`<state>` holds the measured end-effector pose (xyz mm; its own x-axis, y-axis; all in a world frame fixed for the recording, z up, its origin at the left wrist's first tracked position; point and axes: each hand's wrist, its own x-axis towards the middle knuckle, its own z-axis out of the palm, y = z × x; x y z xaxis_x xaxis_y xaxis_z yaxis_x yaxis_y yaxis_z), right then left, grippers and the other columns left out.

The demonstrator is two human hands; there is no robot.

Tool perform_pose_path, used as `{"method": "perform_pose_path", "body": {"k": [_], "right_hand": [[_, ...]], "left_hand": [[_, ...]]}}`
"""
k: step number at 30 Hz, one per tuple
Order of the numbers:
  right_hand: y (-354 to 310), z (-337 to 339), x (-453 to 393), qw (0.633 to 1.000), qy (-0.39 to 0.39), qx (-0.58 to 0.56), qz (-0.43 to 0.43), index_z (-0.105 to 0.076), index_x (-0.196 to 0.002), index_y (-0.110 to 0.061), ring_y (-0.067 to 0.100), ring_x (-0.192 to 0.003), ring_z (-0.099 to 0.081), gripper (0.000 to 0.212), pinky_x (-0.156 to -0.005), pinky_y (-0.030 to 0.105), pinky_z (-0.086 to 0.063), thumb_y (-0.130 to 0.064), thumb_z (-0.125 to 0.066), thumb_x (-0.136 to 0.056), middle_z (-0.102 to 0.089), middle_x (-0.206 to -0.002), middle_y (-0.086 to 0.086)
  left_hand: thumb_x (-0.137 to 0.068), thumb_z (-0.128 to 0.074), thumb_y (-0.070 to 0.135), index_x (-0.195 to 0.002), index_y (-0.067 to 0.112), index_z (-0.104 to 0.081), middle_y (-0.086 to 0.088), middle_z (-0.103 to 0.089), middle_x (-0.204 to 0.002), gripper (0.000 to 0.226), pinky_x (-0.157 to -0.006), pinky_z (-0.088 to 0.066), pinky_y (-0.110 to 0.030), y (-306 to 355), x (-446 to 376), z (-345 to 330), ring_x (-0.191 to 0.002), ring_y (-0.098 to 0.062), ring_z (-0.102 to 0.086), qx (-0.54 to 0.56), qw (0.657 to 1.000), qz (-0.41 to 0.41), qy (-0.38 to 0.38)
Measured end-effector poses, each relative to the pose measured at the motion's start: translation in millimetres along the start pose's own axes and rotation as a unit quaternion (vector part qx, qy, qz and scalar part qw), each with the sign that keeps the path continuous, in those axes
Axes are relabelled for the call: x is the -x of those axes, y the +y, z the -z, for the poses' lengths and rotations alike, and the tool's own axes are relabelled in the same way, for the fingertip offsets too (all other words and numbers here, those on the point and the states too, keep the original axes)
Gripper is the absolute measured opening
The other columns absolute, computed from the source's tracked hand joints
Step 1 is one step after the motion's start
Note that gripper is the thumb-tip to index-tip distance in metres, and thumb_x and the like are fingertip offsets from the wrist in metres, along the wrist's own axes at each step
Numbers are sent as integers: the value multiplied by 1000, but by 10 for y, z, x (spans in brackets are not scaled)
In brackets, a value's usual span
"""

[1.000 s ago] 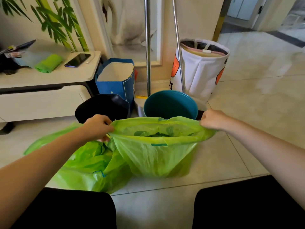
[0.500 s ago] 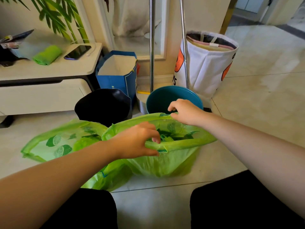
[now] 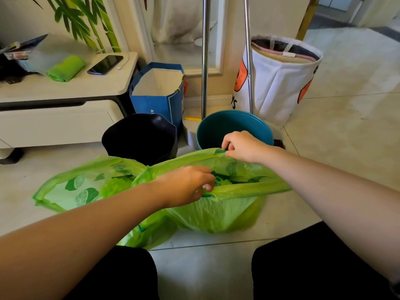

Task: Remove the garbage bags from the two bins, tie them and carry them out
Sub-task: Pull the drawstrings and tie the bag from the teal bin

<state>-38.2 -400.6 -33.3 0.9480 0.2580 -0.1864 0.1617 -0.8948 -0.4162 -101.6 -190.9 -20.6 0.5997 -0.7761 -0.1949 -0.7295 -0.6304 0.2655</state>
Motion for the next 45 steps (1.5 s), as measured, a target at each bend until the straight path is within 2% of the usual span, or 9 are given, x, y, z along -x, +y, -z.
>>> {"method": "perform_pose_path", "body": {"k": [4, 8, 13, 18, 23, 29, 35, 40, 45], "right_hand": [[-11, 33, 31, 1000, 23, -17, 5, -66, -105, -14, 15, -81, -64, 17, -78, 31, -54, -12, -59, -89, -67, -85, 0], [-4, 42, 44, 999, 25, -25, 7, -67, -103, -15, 13, -80, -63, 16, -77, 30, -54, -12, -58, -90, -66, -84, -2], [-9, 48, 55, 999, 32, -35, 13, -68, -100, -15, 14, -82, -64, 15, -77, 29, -53, -12, -58, -90, -69, -86, 1], [-23, 75, 58, 998, 44, -52, 15, -69, -97, -15, 13, -81, -64, 12, -73, 24, -51, -13, -61, -89, -69, -87, 1], [-10, 127, 57, 995, 77, -65, 7, -67, -97, -13, 4, -69, -56, 12, -62, 17, -42, -13, -66, -85, -62, -75, -7], [-7, 178, 93, 992, 106, -74, -6, -65, -96, -15, 15, -80, -61, 13, -76, 30, -51, -14, -68, -83, -64, -83, -2], [-15, 233, 126, 985, 151, -77, -13, -61, -77, -20, 16, -74, -60, 10, -72, 30, -49, -22, -70, -81, -63, -75, -3], [-25, 271, 164, 982, 164, -97, -11, -64, -78, -18, 16, -72, -62, 8, -71, 31, -52, -22, -65, -84, -67, -74, -3], [-24, 295, 229, 984, 166, -69, -3, -65, -80, -17, 16, -74, -62, 5, -74, 34, -54, -19, -64, -85, -65, -74, -3]], "left_hand": [[-84, -54, 3, -94, 13, -67, 2, -53, -98, 18, -79, -46, -35, 10, -1, 0, -82, -17, -52, 31, 999, 5, -11], [-86, -52, 5, -109, 15, -70, -3, -63, -106, 31, -82, -38, -22, 14, -23, -8, -95, -18, -57, 27, 999, 40, -18], [-82, -69, 29, -110, 17, -64, 4, -63, -106, 31, -72, -32, -14, -37, -16, -38, -81, -6, -46, 38, 997, 66, 1], [-79, -68, 14, -102, 18, -60, 2, -55, -105, 25, -85, -47, -35, -76, -19, -59, -97, -20, -55, 22, 997, 74, 3], [-83, -60, 13, -94, 13, -63, -2, -57, -99, 12, -84, -45, -35, -78, -27, 39, -93, -21, -56, 20, 997, 74, 31], [-86, -59, 16, -95, 14, -60, 5, -58, -94, 9, -75, -42, -23, -74, 7, 152, -88, -14, -55, 57, 992, 92, 69], [-85, -62, 10, -89, 13, -65, 11, -64, -84, 5, -72, -43, -7, -40, 32, 225, -83, -6, -62, 133, 979, 89, 127], [-79, -66, 6, -89, 20, -67, 14, -63, -79, 17, -74, -50, -13, -8, 56, 279, -77, -4, -64, 144, 978, 92, 121], [-77, -73, 10, -90, 18, -71, 9, -64, -76, 15, -66, -41, -3, 21, 106, 360, -70, -2, -59, 90, 985, 90, 119]]}}
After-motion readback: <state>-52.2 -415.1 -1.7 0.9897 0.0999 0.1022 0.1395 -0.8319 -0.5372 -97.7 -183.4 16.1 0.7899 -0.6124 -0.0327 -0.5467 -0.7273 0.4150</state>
